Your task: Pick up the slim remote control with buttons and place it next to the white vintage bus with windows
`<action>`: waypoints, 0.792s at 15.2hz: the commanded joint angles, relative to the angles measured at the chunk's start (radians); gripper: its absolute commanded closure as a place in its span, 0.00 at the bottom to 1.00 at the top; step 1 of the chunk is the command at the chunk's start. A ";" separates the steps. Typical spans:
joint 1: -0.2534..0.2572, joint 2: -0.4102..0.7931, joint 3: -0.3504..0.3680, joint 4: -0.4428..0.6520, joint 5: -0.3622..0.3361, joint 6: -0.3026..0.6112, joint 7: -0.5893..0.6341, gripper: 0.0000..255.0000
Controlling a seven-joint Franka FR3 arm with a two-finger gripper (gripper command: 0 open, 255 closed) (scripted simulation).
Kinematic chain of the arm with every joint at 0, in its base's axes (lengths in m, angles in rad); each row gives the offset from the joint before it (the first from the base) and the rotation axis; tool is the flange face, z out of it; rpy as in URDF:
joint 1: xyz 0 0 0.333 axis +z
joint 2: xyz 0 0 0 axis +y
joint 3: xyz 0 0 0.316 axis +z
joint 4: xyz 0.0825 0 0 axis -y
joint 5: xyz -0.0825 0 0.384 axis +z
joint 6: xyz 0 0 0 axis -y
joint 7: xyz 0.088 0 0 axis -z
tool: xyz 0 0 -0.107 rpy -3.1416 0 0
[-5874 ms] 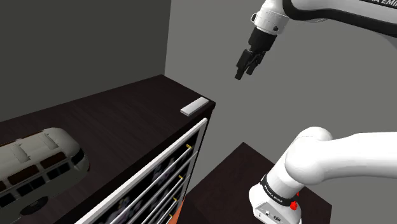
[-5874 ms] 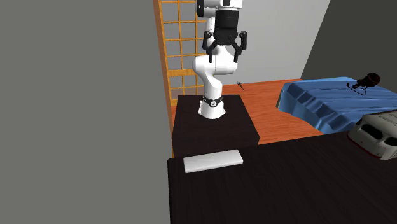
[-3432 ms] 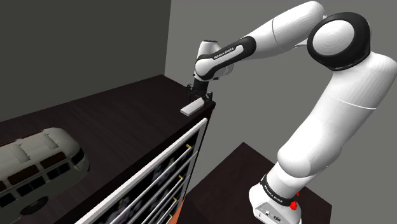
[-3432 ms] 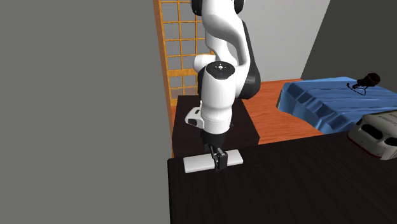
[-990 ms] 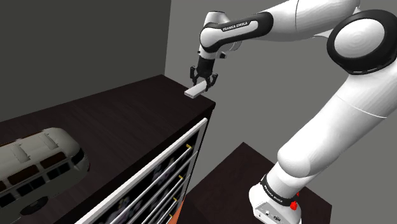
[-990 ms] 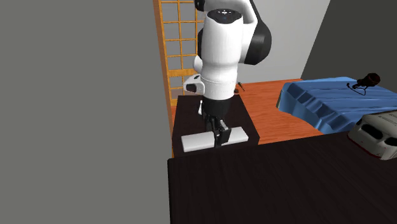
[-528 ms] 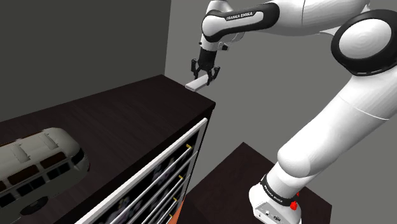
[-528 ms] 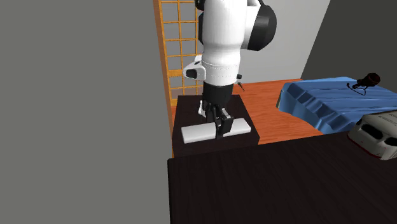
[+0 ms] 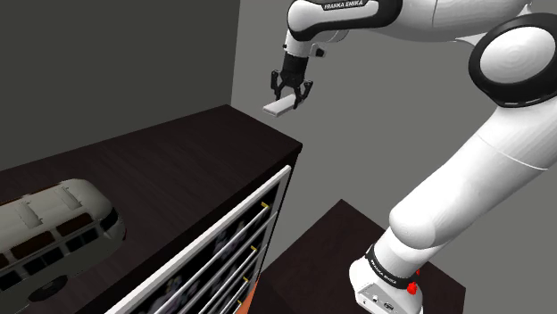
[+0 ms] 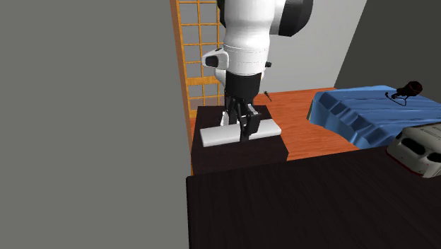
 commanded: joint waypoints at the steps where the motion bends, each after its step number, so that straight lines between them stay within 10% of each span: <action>1: 0.000 0.001 0.000 0.026 0.000 -0.026 0.001 1.00; 12: 0.076 -0.028 0.089 0.051 0.016 -0.079 0.160 1.00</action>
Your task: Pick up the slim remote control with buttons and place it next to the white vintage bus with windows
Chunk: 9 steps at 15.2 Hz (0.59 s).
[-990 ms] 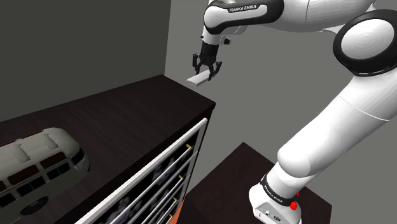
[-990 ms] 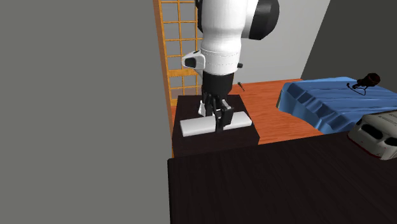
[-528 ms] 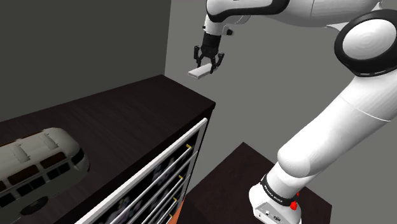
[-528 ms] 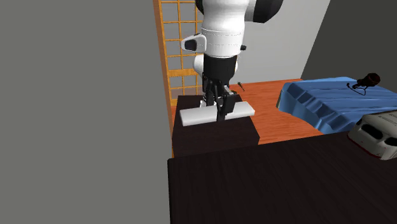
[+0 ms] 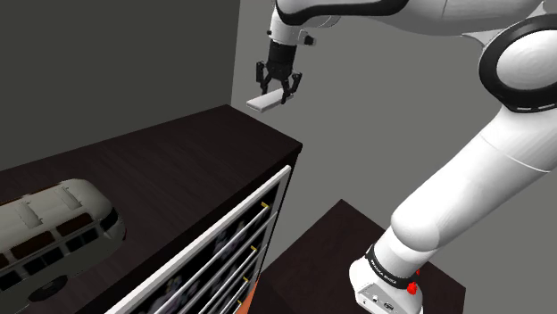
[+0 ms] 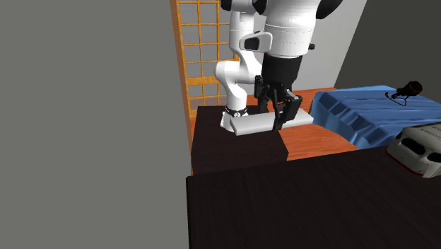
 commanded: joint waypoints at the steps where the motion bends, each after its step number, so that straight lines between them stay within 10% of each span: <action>1: 0.023 -0.006 0.027 -0.007 0.005 0.002 0.050 1.00; 9: 0.111 0.033 0.136 0.040 0.002 -0.008 0.249 1.00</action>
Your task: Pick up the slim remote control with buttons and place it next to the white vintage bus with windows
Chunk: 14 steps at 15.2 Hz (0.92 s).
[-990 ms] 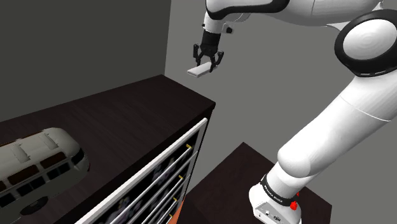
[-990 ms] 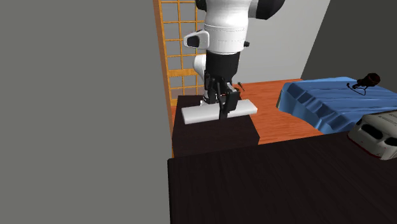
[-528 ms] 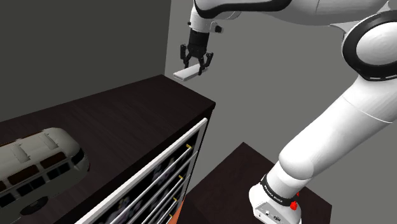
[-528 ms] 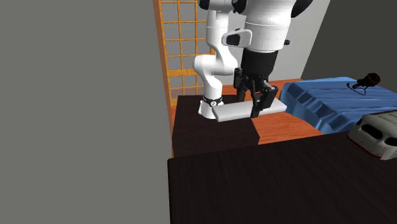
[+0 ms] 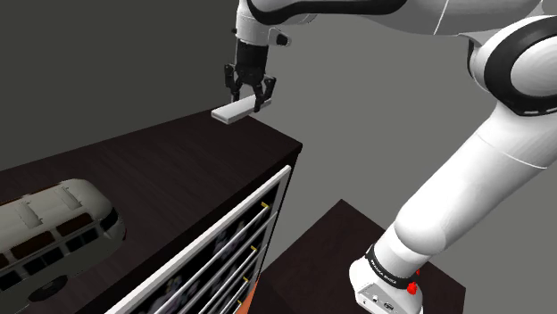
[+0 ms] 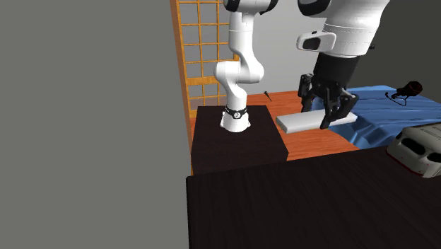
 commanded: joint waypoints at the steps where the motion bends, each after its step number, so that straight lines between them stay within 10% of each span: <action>1: 0.022 0.012 0.026 0.018 -0.003 -0.007 0.050 1.00; 14: 0.218 0.255 0.180 0.286 -0.123 -0.070 0.408 1.00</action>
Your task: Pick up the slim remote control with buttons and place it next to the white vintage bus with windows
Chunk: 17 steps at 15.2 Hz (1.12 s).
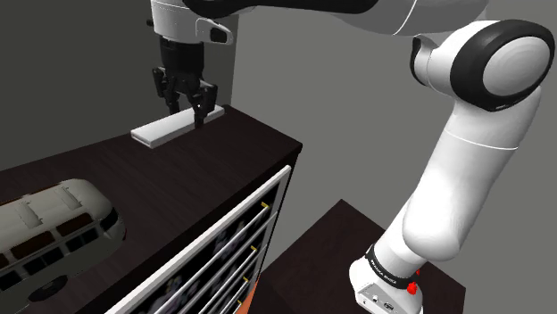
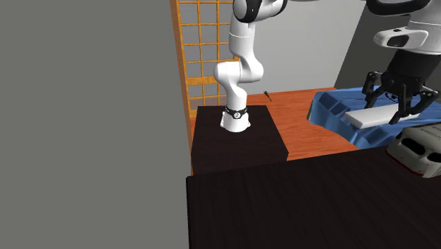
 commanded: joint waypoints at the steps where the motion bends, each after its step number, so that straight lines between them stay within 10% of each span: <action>1: 0.038 0.041 0.016 0.048 -0.024 -0.015 0.054 1.00; 17: 0.075 0.103 0.022 -0.054 -0.063 0.136 0.119 1.00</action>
